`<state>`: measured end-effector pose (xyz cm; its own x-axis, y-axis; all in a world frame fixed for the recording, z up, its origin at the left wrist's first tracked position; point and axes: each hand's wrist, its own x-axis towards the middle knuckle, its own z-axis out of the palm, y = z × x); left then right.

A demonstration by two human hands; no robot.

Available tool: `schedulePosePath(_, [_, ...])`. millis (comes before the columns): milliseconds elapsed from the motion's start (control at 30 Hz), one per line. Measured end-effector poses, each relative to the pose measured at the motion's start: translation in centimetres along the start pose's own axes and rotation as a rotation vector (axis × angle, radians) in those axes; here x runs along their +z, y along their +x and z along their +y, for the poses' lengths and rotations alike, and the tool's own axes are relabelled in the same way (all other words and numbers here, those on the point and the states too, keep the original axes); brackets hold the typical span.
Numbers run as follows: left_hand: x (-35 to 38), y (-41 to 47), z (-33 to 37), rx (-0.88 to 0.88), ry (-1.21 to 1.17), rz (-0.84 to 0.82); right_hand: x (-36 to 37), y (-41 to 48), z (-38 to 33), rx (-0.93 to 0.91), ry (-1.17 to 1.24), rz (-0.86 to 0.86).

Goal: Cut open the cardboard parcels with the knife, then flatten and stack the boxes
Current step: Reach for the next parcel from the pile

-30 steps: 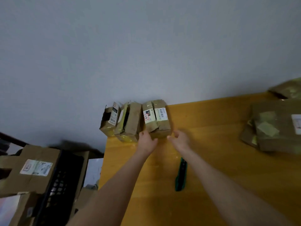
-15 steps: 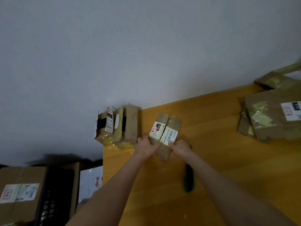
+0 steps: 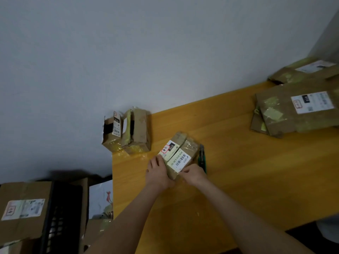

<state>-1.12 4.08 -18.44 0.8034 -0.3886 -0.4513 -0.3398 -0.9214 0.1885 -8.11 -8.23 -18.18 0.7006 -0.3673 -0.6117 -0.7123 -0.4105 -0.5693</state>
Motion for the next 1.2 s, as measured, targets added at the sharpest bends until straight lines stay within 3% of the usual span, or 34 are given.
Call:
schedulePosePath(67, [-1.0,0.4,-0.4,0.03,-0.134,-0.044,-1.0,-0.1,0.5,0.031,0.054,0.122])
schedulePosePath(200, [-5.3,0.3,-3.4,0.084,-0.726,-0.366,-3.3,-0.4,0.6,0.081,0.429,0.347])
schedulePosePath(333, [-8.5,-0.1,-6.7,0.022,-0.924,-0.514,-4.9,-1.1,-0.9,0.023,0.723,0.222])
schedulePosePath(433, [-9.2,-0.6,-7.3,-0.045,-1.088,-0.476,-4.3,-1.6,-1.8,0.01,0.791,0.09])
schedulePosePath(567, [-8.8,-1.4,-7.8,-0.206,-1.275,-0.326,-3.6,-1.6,-2.8,-0.014,0.78,0.081])
schedulePosePath(700, [-8.0,-1.5,-9.1,-0.127,-1.482,-0.292,-3.7,-1.6,-3.5,0.072,0.766,0.068])
schedulePosePath(800, [-7.6,-1.2,-10.0,0.016,-1.416,-0.356,-3.4,-1.3,-4.0,0.17,0.759,0.079])
schedulePosePath(867, [-7.2,-1.1,-10.1,0.038,-1.3,-0.316,-2.9,-1.3,-4.2,0.193,0.795,0.08])
schedulePosePath(1000, [-6.7,-0.9,-10.3,-0.105,-1.216,-0.081,-1.8,-0.8,-3.8,0.158,0.745,0.127])
schedulePosePath(1100, [-5.8,-0.9,-10.1,-0.154,-1.131,-0.033,-0.8,-0.8,-3.5,0.135,0.669,0.108])
schedulePosePath(1200, [-4.8,-0.8,-10.2,-0.172,-0.857,0.019,0.0,-0.8,-3.0,0.111,0.581,0.127])
